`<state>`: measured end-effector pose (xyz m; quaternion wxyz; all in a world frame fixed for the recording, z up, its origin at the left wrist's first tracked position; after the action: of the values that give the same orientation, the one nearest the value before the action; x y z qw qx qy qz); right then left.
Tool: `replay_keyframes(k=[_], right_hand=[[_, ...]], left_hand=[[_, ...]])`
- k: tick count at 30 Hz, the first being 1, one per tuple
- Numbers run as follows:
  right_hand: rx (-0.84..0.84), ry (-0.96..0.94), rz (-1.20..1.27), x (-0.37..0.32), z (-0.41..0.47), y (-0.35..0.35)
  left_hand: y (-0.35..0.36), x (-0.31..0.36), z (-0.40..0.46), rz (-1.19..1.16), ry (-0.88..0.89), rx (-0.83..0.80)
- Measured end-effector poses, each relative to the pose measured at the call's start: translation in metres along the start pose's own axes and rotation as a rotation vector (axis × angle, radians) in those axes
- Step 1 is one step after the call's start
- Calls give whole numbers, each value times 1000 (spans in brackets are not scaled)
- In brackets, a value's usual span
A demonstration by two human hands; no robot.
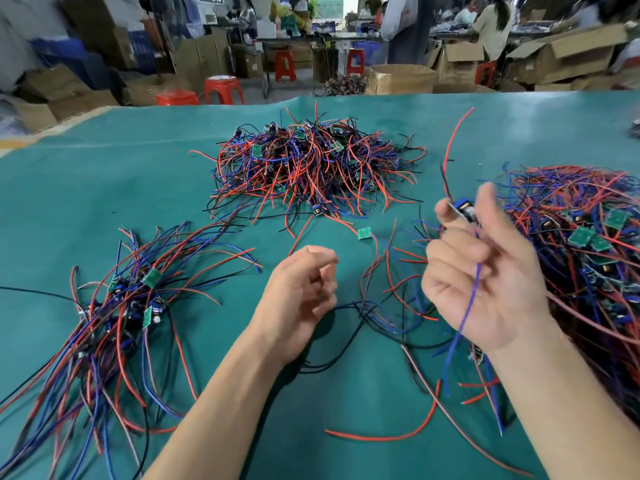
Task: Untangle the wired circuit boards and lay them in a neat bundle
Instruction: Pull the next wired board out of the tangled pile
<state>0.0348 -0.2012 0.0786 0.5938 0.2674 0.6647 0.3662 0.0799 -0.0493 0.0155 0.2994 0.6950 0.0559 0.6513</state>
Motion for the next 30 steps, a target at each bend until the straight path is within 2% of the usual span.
replay_keyframes(k=[2, 4, 6, 8, 10, 16, 24, 27, 30], right_hand=[[-69, 44, -29, 9, 0, 8], [54, 21, -247, 21, 5, 1], [227, -57, -541, 28, 8, -8], [306, -102, -673, 32, 10, -15], [339, -119, -703, 29, 10, -22], [371, -44, -641, 36, 14, -35], [432, -126, -731, 27, 11, -40], [484, -209, -830, 14, 11, -44], [603, -372, -970, -16, 3, -51]], left_hand=[[10, -4, -2, 44, -27, -126], [27, -11, -9, 44, -87, -284], [35, -15, -14, 50, -146, -361], [34, -15, -15, 88, -166, -361], [33, -15, -16, 89, -164, -367], [32, -18, -15, 99, -136, -296], [26, -21, -10, 140, -112, -260], [28, -20, -11, 151, -118, -281], [31, -21, -13, 200, -128, -310]])
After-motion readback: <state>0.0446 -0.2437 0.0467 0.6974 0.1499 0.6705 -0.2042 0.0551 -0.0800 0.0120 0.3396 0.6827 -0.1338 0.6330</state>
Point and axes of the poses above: each hand's wrist, its own z-axis towards the middle knuckle, its own y-axis out of the palm, x = y × z, the point moved 9 cm from there along z, towards the middle knuckle, and after that the axes turned 7 degrees about y, right-handed, at the moved point
